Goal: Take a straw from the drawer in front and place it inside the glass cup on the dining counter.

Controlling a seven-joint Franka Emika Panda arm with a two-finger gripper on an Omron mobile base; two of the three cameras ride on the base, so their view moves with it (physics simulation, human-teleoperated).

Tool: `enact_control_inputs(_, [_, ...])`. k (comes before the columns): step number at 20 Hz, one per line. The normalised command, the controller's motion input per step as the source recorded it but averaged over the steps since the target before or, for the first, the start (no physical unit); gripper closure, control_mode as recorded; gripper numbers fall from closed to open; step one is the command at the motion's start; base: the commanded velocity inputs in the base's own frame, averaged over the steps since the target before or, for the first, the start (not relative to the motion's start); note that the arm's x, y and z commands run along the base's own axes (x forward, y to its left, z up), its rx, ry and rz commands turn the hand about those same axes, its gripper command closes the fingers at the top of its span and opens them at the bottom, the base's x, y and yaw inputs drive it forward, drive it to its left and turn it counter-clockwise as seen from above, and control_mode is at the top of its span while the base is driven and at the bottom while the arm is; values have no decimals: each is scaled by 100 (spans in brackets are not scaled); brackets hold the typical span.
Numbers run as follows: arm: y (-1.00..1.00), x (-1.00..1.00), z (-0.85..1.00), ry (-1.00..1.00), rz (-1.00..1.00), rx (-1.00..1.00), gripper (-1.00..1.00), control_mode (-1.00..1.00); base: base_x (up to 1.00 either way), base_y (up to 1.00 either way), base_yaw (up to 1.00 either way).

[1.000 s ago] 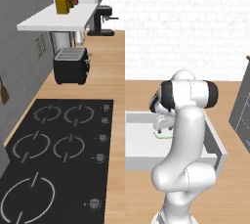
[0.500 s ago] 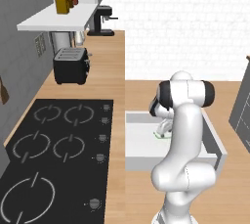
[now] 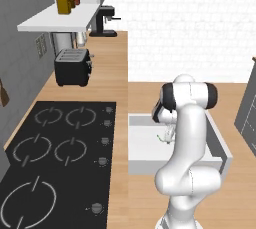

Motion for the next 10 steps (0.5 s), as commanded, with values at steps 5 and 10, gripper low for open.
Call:
enact_control_inputs(5, [0,5,-19,-3,23,0,-100,-100,0,0,0])
enact_control_inputs(10, [-1,25,-3,-6,19,0,-100,-100,0,0,0])
